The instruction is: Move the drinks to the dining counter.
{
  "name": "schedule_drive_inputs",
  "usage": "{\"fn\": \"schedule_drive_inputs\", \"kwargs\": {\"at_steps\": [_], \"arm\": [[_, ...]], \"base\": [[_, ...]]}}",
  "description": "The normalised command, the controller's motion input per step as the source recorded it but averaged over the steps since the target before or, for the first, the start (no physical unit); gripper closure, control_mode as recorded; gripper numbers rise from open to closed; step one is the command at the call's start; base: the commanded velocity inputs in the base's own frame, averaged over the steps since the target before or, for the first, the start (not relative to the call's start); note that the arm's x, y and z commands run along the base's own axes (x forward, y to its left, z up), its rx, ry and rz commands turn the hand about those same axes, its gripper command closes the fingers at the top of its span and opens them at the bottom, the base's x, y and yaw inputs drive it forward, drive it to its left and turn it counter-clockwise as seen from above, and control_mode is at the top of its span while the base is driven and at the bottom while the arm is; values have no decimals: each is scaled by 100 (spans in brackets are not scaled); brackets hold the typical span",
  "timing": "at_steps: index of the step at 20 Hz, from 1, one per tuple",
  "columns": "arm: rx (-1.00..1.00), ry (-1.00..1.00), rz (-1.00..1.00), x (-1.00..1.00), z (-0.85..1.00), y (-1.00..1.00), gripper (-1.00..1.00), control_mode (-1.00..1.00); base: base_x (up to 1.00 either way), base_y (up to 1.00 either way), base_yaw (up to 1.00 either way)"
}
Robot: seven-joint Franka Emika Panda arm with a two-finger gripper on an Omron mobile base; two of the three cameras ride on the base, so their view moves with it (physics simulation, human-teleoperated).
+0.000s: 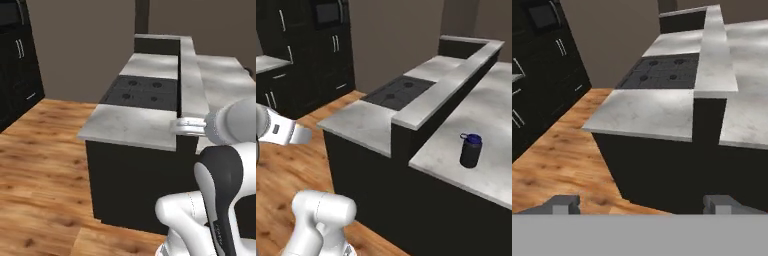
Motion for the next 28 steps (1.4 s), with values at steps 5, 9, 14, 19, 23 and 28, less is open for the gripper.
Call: {"fn": "schedule_drive_inputs", "kwargs": {"at_steps": [5,9,14,19,23,28], "arm": [[0,0,0,0,0,0,-100,100],[0,0,0,0,0,0,-100,100],[0,0,0,0,0,0,-100,100],[0,0,0,0,0,0,-100,100],[0,0,0,0,0,0,-100,100],[0,0,0,0,0,0,-100,100]], "base": [[-1,53,94],[0,20,100],[37,1,95],[100,-43,54],[100,-88,9],[100,-91,9]]}}
